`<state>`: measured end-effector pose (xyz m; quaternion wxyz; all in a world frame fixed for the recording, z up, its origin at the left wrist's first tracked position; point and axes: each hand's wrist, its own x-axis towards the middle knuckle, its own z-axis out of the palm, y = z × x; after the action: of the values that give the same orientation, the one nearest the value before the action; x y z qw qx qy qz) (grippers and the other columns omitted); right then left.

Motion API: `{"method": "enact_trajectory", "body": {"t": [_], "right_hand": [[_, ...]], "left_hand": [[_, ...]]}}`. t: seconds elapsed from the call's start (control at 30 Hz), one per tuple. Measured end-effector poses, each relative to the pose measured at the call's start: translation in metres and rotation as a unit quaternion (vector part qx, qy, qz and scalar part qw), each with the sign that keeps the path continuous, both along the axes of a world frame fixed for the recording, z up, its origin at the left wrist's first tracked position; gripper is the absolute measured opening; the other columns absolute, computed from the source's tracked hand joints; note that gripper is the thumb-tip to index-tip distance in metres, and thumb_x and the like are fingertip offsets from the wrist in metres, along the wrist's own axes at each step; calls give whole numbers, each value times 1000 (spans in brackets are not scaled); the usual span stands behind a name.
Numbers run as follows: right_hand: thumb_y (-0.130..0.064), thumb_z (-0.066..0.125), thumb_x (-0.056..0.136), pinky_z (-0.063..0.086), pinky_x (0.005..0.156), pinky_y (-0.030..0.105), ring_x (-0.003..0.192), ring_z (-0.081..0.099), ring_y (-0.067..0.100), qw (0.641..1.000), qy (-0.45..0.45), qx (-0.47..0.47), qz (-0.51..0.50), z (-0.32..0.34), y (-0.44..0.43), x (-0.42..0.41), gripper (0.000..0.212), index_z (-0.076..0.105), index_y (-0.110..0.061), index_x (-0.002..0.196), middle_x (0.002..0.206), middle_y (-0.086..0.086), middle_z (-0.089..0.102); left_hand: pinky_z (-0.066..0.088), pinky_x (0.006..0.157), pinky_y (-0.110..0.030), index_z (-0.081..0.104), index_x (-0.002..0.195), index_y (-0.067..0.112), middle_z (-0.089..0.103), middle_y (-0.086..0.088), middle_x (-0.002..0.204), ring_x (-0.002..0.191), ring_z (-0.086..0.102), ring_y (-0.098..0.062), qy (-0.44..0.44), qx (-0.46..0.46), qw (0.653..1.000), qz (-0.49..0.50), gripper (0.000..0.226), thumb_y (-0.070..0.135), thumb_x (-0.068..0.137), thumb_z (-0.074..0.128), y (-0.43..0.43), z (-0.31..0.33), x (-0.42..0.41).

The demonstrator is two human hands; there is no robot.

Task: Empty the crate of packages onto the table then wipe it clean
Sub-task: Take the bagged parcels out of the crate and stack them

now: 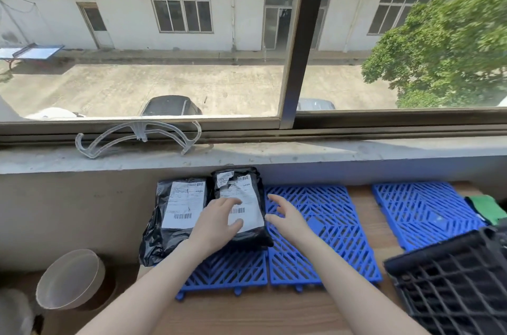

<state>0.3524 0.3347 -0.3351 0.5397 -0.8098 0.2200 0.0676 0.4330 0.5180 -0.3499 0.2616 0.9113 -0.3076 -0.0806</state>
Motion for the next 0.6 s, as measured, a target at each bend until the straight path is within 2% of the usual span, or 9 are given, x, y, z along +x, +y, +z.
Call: {"method": "enact_trajectory", "body": {"t": [0.17, 0.23, 0.3, 0.4, 0.53, 0.6], "right_hand": [[-16, 54, 96, 43, 79, 18, 122, 49, 14, 993, -97, -28, -66, 62, -51, -49, 39, 50, -20, 135, 129, -3, 52], [-13, 56, 94, 45, 84, 22, 112, 56, 15, 982, -145, -60, -108, 90, -80, -84, 32, 57, -16, 125, 115, -3, 59], [-13, 55, 94, 48, 90, 32, 104, 58, 13, 971, -174, -79, -142, 115, -113, -128, 25, 61, -18, 118, 108, -6, 62], [-13, 54, 93, 51, 88, 38, 99, 60, 11, 952, -207, -113, -194, 142, -164, -199, 19, 62, -26, 105, 102, -9, 65], [-17, 51, 96, 52, 86, 36, 101, 61, 16, 942, -189, -127, -247, 154, -225, -296, 16, 61, -26, 105, 106, -4, 65], [-18, 51, 97, 53, 85, 38, 99, 61, 17, 939, -171, -132, -268, 152, -250, -335, 15, 60, -26, 105, 106, -3, 65]], "left_hand": [[39, 97, -25, 59, 124, 19, 60, 5, 119, 115, 53, -13, -40, -108, 993, 6, 33, 22, 92, 61, -61, 50, -30], [43, 93, -25, 61, 121, 17, 62, 4, 114, 110, 56, -12, -49, -157, 986, -5, 31, 19, 91, 63, -97, 72, -57], [43, 89, -24, 61, 120, 18, 62, 6, 111, 106, 56, -9, -51, -193, 980, -22, 29, 20, 91, 62, -135, 91, -95], [43, 85, -24, 62, 116, 18, 64, 6, 108, 102, 57, -8, -62, -236, 968, -52, 25, 19, 91, 63, -188, 113, -162], [44, 86, -22, 63, 110, 17, 64, 4, 105, 98, 59, -6, -62, -279, 954, -90, 23, 14, 88, 65, -248, 128, -248], [48, 88, -27, 63, 111, 18, 63, 5, 105, 99, 60, -7, -50, -286, 950, -113, 23, 16, 88, 65, -274, 131, -281]]}}
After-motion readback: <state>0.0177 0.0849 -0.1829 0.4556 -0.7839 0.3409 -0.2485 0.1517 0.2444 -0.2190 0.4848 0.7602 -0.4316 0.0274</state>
